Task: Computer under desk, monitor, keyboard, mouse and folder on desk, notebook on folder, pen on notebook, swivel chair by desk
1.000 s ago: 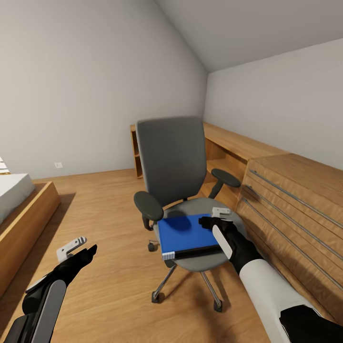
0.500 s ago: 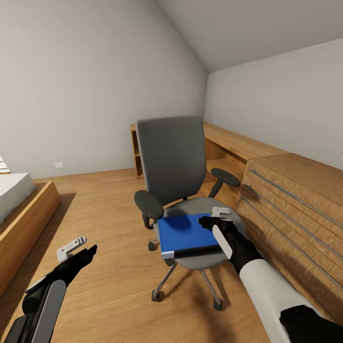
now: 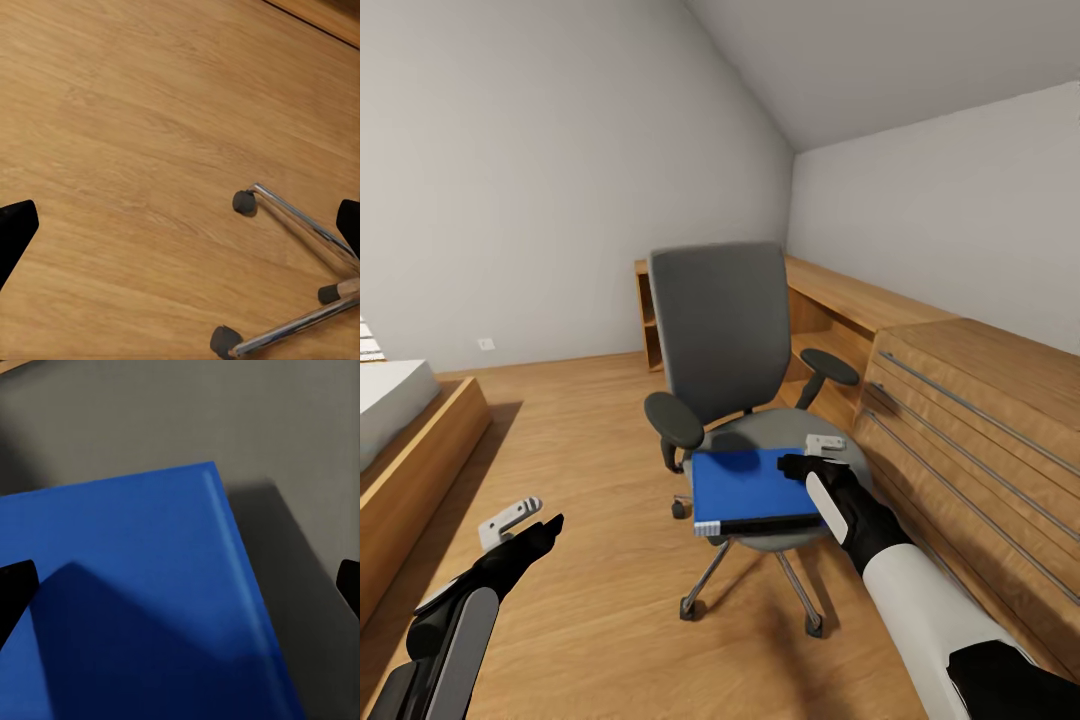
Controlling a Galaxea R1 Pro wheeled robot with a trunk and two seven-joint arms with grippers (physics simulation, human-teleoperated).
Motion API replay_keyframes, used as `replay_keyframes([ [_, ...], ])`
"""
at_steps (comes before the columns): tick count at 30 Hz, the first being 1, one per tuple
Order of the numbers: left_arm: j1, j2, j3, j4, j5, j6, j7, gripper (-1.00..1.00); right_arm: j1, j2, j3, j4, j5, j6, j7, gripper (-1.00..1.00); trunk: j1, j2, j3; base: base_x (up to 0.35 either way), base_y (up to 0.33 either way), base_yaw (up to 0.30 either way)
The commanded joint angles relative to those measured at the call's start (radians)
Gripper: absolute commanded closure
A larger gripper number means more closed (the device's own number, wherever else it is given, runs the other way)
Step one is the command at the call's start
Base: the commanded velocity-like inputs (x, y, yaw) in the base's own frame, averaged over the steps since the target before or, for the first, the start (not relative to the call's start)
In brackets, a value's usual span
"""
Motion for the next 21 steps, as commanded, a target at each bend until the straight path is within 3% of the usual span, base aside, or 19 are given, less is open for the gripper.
replay_keyframes([
  [1, -0.001, 0.0, 0.0, -0.001, 0.011, 0.004, 0.009, -1.0, 0.0, -0.001, 0.004, 0.008, -0.014, 0.003, -0.01, -1.0, 0.0, 0.0, -0.001, -0.023, 0.0, 0.0],
  [8, -0.001, 0.0, 0.0, -0.001, 0.011, 0.004, 0.009, -1.0, 0.0, -0.001, 0.004, 0.008, -0.014, 0.003, -0.01, -1.0, 0.0, 0.0, -0.001, -0.173, 0.0, 0.0],
  [21, -0.001, 0.0, -0.001, -0.001, 0.011, 0.004, 0.009, -1.0, 0.0, -0.001, 0.004, 0.008, -0.014, 0.003, -0.01, -1.0, 0.0, 0.0, -0.001, -0.024, 0.0, 0.0],
])
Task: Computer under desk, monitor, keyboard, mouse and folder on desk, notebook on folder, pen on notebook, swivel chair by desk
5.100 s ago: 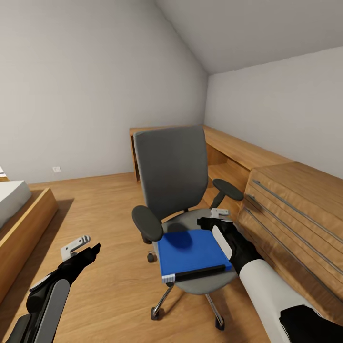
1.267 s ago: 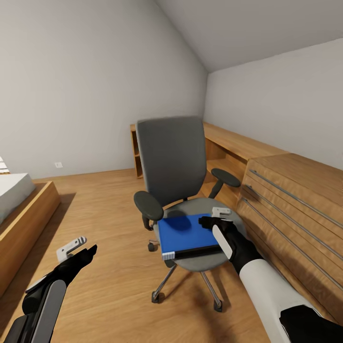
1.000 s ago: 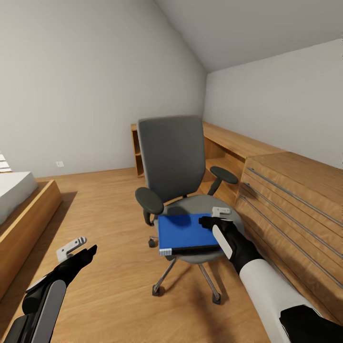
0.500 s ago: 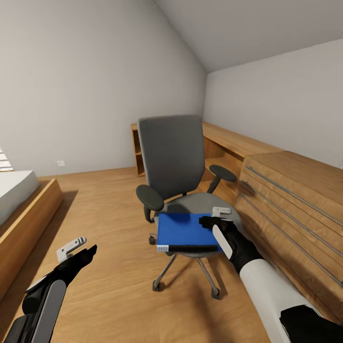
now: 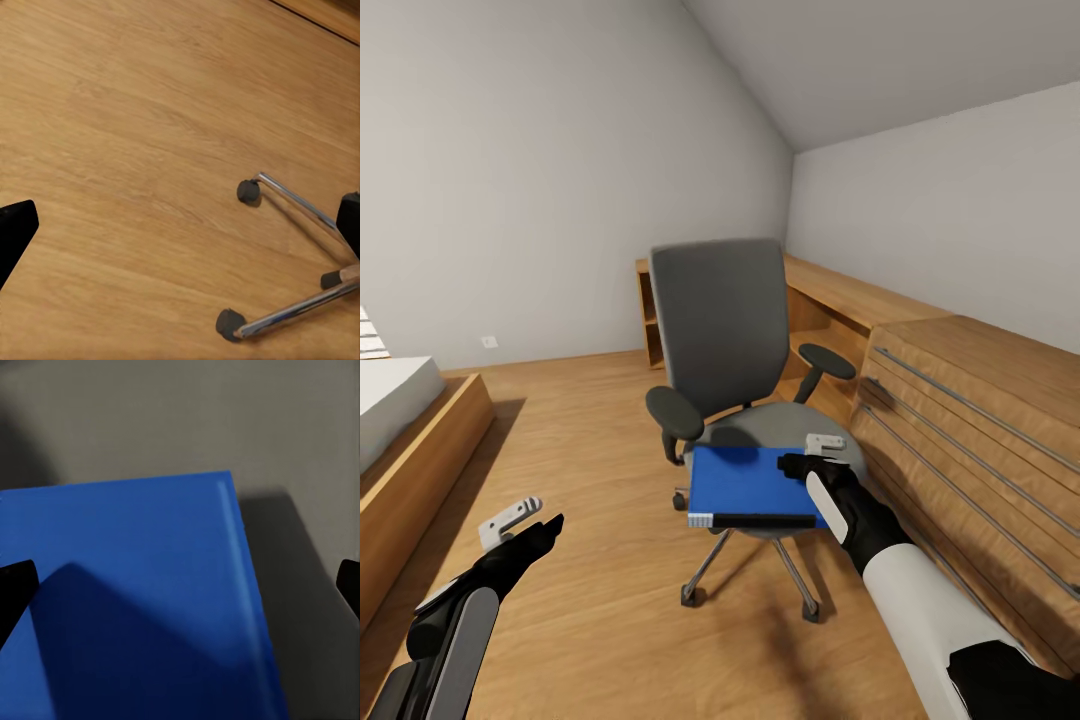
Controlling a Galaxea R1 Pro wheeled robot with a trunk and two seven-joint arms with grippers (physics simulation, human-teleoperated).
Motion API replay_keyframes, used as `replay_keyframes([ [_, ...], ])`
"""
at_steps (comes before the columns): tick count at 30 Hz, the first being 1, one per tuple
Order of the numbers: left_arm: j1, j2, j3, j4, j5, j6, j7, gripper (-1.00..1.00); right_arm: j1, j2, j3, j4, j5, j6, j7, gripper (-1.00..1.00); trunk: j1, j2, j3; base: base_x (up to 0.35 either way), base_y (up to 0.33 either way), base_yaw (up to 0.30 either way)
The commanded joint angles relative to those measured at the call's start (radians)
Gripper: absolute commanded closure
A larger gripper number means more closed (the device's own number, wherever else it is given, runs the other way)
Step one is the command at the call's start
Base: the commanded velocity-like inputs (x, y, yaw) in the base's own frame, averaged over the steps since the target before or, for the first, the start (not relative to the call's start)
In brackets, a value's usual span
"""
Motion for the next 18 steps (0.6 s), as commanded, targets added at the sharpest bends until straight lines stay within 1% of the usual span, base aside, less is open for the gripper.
replay_keyframes([
  [1, -0.001, 0.0, 0.0, -0.001, 0.011, 0.004, 0.009, -1.0, 0.0, -0.001, 0.005, 0.012, -0.018, 0.003, -0.009, -1.0, 0.0, 0.0, -0.001, -0.059, 0.0, 0.0],
  [8, -0.001, -0.001, -0.001, 0.0, 0.011, 0.004, 0.009, -1.0, 0.0, -0.001, 0.005, 0.012, -0.018, 0.003, -0.009, -1.0, 0.0, 0.0, -0.001, -0.022, 0.0, 0.0],
  [18, 0.0, -0.001, -0.001, 0.0, 0.007, 0.004, 0.009, -1.0, 0.0, -0.001, 0.003, 0.012, -0.018, 0.002, -0.009, -1.0, -0.038, 0.07, 0.03, -0.001, 0.0, 0.0],
])
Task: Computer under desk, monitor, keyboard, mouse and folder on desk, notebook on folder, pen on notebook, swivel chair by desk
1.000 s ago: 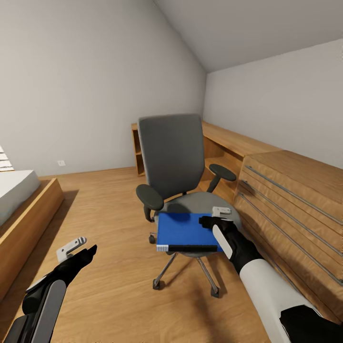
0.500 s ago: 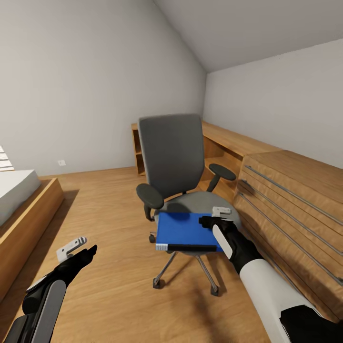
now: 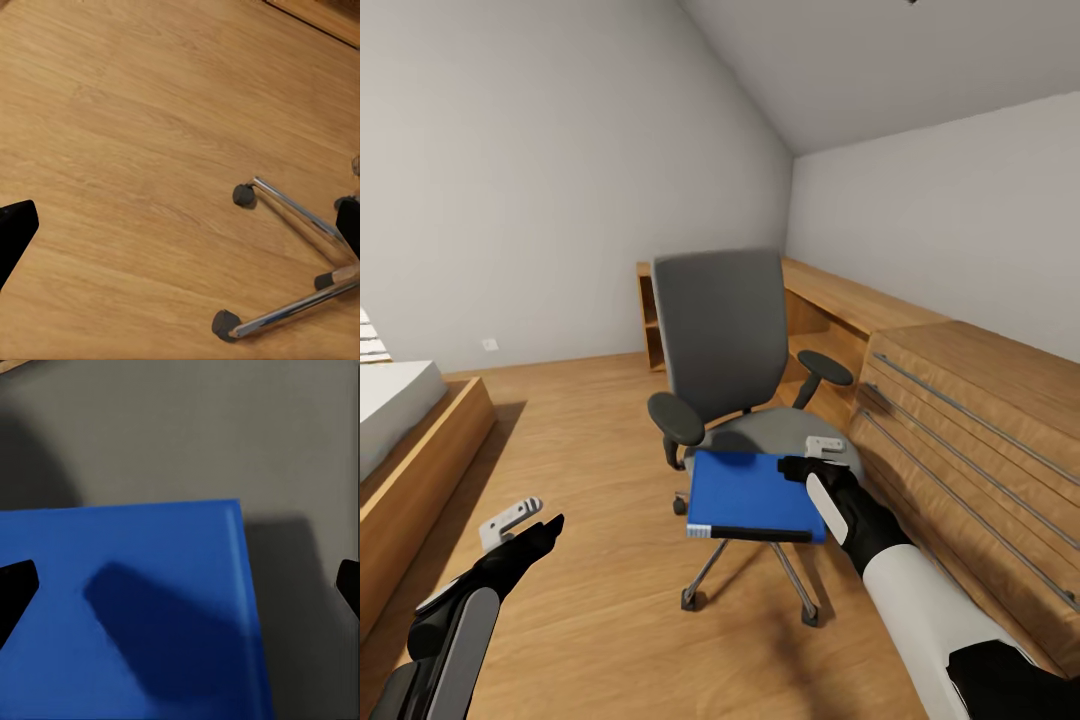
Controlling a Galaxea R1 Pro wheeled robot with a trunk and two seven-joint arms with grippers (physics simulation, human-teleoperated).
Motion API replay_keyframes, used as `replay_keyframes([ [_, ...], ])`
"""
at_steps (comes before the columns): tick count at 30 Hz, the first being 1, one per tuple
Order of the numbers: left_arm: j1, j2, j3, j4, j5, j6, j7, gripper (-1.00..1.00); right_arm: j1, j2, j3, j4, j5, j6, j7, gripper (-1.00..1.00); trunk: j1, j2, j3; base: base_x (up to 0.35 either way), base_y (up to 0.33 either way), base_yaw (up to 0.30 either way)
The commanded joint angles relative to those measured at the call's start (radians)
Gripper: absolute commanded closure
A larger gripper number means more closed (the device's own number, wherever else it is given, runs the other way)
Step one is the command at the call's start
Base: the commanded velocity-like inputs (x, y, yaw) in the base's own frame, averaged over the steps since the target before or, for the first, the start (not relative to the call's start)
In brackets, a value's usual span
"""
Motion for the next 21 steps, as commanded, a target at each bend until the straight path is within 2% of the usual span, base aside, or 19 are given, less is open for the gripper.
replay_keyframes([
  [1, -0.001, 0.0, 0.0, -0.001, 0.01, 0.004, 0.009, -1.0, -0.001, -0.001, 0.004, -0.001, -0.011, 0.003, -0.01, -1.0, -0.004, 0.007, 0.002, 0.0, 0.0, 0.0],
  [21, -0.001, 0.0, -0.001, -0.001, 0.009, 0.004, 0.009, -1.0, -0.001, -0.001, 0.004, -0.004, -0.011, 0.001, -0.01, -1.0, -0.081, 0.147, 0.065, 0.0, 0.0, 0.0],
])
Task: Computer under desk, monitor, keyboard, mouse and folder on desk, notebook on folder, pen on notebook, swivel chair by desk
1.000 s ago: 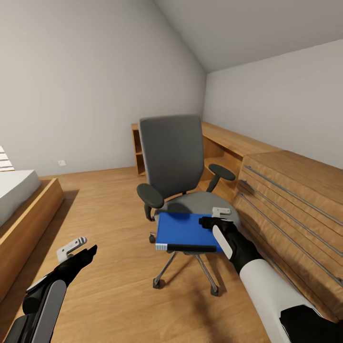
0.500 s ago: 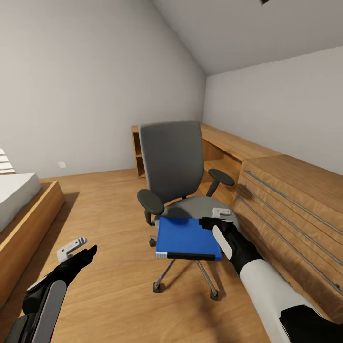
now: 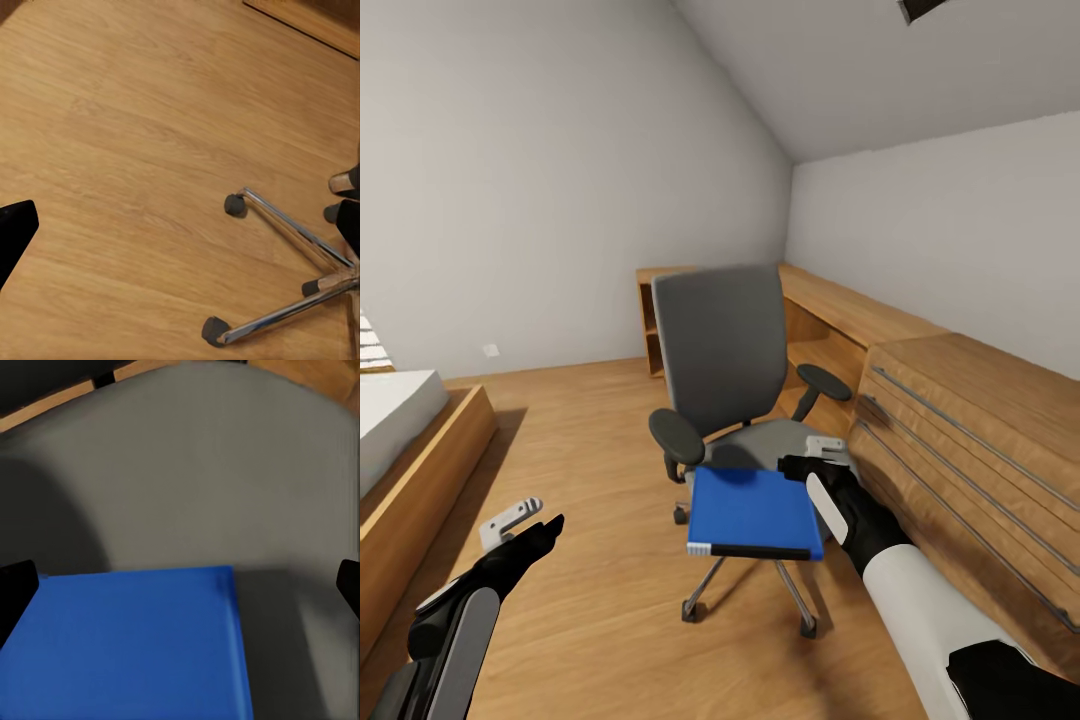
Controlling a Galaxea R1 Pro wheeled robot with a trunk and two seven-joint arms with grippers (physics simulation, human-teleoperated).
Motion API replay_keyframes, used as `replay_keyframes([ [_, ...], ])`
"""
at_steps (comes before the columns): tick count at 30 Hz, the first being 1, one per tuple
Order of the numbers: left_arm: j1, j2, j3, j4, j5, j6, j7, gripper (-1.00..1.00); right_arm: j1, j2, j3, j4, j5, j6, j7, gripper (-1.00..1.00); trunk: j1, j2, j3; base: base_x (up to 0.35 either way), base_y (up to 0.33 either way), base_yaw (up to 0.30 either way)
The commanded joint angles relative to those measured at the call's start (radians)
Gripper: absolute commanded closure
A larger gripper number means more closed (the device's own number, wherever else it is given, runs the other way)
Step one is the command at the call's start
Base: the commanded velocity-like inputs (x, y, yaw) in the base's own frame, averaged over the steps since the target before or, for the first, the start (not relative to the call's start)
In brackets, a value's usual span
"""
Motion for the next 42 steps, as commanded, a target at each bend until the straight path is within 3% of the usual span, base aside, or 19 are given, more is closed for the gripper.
replay_keyframes([
  [1, -0.001, 0.0, 0.0, -0.001, 0.011, 0.004, 0.008, -1.0, -0.001, -0.001, 0.004, -0.002, -0.011, 0.003, -0.01, -1.0, -0.004, 0.007, 0.002, 0.0, 0.0, 0.0],
  [16, -0.001, 0.0, -0.006, 0.035, 0.01, -0.001, 0.01, -1.0, 0.003, -0.021, 0.0, -0.123, -0.016, -0.001, -0.009, -1.0, -0.062, 0.112, 0.049, 0.0, 0.0, 0.0],
  [20, -0.001, 0.0, -0.006, 0.035, 0.01, -0.001, 0.01, -1.0, 0.04, -0.028, -0.006, -0.204, -0.019, 0.001, -0.01, -1.0, -0.077, 0.14, 0.062, 0.0, 0.0, 0.0],
  [27, -0.001, 0.0, -0.005, 0.034, 0.011, 0.0, 0.008, -1.0, 0.134, -0.031, -0.068, -0.363, -0.022, 0.001, -0.008, -1.0, -0.077, 0.14, 0.062, 0.0, 0.0, 0.0],
  [42, -0.001, 0.001, -0.004, 0.032, 0.011, 0.002, 0.008, -1.0, 0.155, -0.024, -0.073, -0.443, -0.026, -0.006, -0.002, -1.0, -0.077, 0.14, 0.062, 0.0, 0.0, -0.003],
])
